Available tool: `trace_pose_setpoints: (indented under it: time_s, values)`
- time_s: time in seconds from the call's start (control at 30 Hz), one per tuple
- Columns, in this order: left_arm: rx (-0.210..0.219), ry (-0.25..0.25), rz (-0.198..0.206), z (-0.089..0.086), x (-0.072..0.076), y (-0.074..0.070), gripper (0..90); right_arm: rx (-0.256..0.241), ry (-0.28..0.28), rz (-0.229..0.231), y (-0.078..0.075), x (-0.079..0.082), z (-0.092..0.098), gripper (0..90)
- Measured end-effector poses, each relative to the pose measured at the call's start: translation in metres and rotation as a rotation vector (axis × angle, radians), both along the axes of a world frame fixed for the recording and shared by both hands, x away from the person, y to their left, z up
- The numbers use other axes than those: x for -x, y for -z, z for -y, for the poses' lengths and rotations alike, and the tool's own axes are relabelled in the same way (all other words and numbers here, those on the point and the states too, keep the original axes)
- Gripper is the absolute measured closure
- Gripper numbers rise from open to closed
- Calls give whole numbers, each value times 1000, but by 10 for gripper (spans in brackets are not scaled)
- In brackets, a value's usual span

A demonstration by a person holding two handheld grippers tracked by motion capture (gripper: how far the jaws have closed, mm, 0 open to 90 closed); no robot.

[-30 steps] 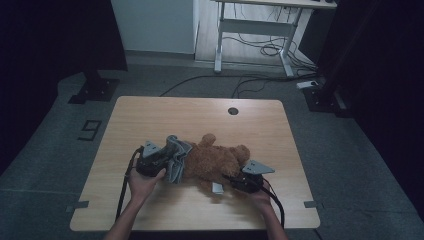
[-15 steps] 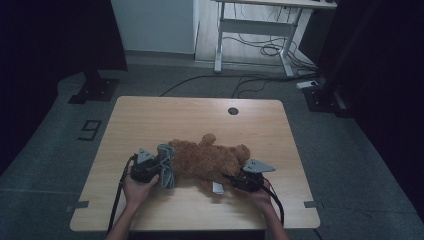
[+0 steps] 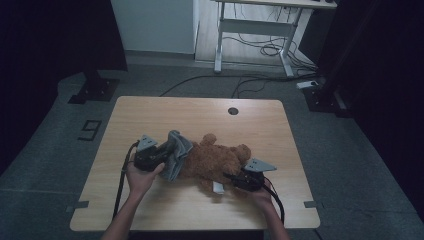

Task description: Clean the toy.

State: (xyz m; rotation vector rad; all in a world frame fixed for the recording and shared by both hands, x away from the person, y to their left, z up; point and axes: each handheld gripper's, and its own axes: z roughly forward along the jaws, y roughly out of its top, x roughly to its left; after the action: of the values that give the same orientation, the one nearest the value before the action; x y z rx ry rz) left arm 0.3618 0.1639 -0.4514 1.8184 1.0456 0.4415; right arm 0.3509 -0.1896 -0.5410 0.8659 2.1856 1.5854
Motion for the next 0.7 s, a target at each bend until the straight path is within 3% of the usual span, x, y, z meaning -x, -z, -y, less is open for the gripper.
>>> trace_pose_setpoints:
  time_s: [0.13, 0.3, 0.4, 0.47, 0.5, 0.6, 0.7]
  values:
    - [-16, 58, 13, 31, -7, -12, 784, -5, -4, 1, 1, -1, 0, 534]
    - [-51, 160, 14, 84, -13, -20, 782, -8, -7, -1, 1, -2, 1, 534]
    - [-119, 158, -2, 107, -21, -14, 782, -6, -7, -1, 1, -2, 1, 534]
    - [-144, 141, -26, 109, -27, -6, 782, -6, -4, 2, 1, -2, 1, 534]
    - [-137, 132, -35, 107, -28, -2, 783, -6, -3, 1, 1, -2, 1, 534]
    - [-121, 114, -42, 96, -29, 3, 784, 0, -1, 7, 1, 0, 0, 533]
    - [-136, 94, -33, 83, -24, 3, 784, 9, -2, 10, 1, 1, -1, 532]
